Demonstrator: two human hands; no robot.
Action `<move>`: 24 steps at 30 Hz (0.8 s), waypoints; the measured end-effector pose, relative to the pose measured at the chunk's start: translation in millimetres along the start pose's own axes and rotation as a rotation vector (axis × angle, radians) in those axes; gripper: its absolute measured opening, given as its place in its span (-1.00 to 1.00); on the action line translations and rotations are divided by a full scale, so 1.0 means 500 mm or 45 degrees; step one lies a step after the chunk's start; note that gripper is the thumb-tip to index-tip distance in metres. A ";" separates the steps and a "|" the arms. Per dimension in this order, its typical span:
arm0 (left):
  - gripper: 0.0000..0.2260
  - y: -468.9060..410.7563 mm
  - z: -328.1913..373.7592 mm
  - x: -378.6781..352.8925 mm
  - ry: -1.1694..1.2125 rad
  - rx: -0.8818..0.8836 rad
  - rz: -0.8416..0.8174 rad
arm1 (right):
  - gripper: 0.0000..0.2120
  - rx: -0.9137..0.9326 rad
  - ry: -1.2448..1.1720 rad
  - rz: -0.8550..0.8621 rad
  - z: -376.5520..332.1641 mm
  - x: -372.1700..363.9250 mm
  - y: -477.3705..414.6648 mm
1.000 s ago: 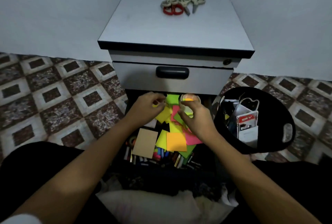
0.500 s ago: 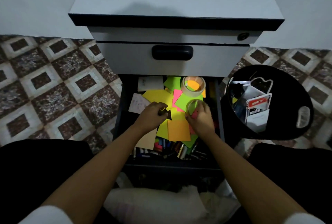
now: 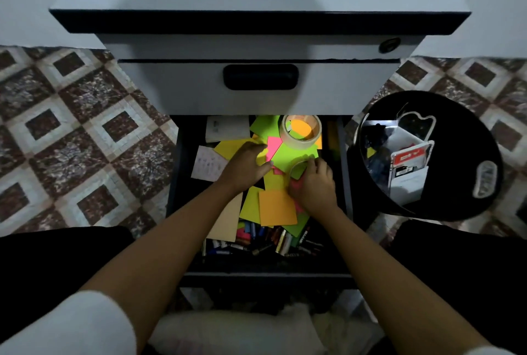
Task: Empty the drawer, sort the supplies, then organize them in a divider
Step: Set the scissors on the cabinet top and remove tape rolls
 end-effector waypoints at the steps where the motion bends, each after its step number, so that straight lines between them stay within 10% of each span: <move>1: -0.50 -0.017 0.014 -0.010 0.009 -0.002 -0.002 | -0.23 0.005 0.003 -0.011 -0.002 0.003 0.009; 24: -0.21 -0.126 0.057 -0.081 0.086 -0.125 0.153 | -0.13 -0.106 -0.220 -0.044 0.008 0.046 0.077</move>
Point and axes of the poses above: each hand's wrist, its own y-axis away from the middle knuckle, its own x-axis out of the back of the hand, z = x × y, the point moved 10 cm from there along -y, towards the middle knuckle, and after that the axes turned 15 degrees about z, right-handed, at the moved point
